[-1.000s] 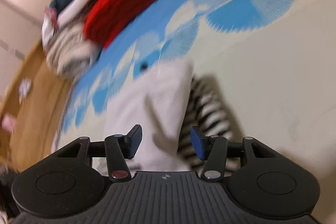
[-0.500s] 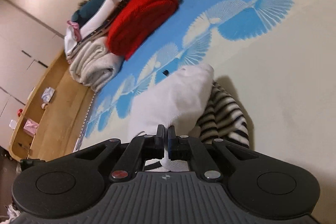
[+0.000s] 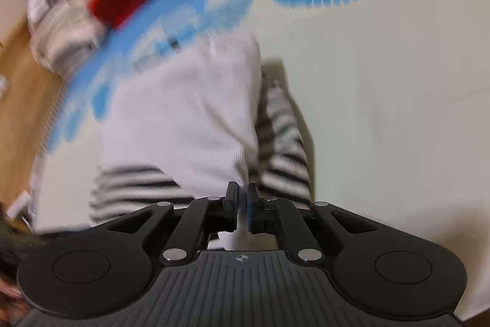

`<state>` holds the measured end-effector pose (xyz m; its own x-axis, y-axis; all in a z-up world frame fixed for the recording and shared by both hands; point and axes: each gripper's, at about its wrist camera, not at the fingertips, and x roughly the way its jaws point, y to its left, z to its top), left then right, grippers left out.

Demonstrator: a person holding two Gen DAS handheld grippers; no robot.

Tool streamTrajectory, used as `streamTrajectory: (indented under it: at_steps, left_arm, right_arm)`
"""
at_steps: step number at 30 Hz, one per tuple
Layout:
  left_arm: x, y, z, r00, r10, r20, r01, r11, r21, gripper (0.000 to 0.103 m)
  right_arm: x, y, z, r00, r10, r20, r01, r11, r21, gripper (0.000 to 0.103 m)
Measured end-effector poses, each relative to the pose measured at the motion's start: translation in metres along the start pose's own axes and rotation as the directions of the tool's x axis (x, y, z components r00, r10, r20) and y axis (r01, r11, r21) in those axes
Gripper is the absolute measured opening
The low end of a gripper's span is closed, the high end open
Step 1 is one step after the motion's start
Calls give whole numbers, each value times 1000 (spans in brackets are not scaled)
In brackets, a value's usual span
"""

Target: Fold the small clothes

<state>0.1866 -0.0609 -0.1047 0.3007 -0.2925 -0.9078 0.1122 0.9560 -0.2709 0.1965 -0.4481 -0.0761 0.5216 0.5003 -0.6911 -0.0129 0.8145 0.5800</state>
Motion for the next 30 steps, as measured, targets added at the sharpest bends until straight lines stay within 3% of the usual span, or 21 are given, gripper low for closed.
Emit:
streamTrajectory:
  at_steps: [1,2,4,6,8,9,10,15,18,21,23,26,27,28,30]
  left_arm:
    - [2,6,-1,1000,-19,-5,19,999,-25,89]
    - [2,11,-1,999,-45,-6,44,997,-57,89]
    - [0,14,0,998,-62,-1,62,995,-78,88]
    - [-4,12,-1,998,-55,11,55,997,-51,88]
    - [-8,10,1,999,-45,23,46,998,-31,88]
    - [-11,8,3,999,-42,32,43,999,-25,88]
    - [-15,6,3,998,-40,43,41,999,-22,88]
    - [-20,8,16,991,-64,118,71,996,-59,88]
    - [0,2,13,999,-17,38,17,1000,-11,91]
    - [-6,0,19,1000,-4,14,3,1000,18,91]
    - [-17,-5,28,1000,0,27,-2,998,69,90]
    - [-41,-1,44,998,-21,66,13,992,123,90]
    - [-47,2,52,997,-29,74,19,991,130,90]
    - [-52,6,59,996,-34,83,22,991,134,90]
    - [-59,13,74,995,-39,97,26,991,130,90]
  right_arm:
    - [-6,0,1,999,38,10,-38,999,-6,18]
    - [-9,0,0,998,67,5,-67,998,-12,35]
    - [-5,2,-6,997,67,-34,-69,996,-51,50]
    - [3,9,-14,996,38,-86,-50,990,-131,50]
    - [12,14,-25,991,-6,-133,-22,977,-211,45]
    - [14,13,-30,987,-31,-155,-6,972,-236,35]
    - [15,10,-32,984,-38,-173,-5,970,-242,6]
    - [2,-6,-37,982,-30,-184,-3,984,-180,5]
    - [11,-8,-41,968,-74,-238,30,982,-184,5]
    - [16,-6,-41,957,-90,-276,37,981,-192,5]
    - [8,-4,-31,968,-61,-243,22,987,-158,8]
    - [-27,3,-8,998,47,-34,-51,988,-142,26]
    - [-34,4,-4,998,68,16,-65,989,-136,32]
    - [-37,4,1,995,85,61,-78,991,-112,47]
    - [-27,3,10,992,98,73,-94,994,-61,53]
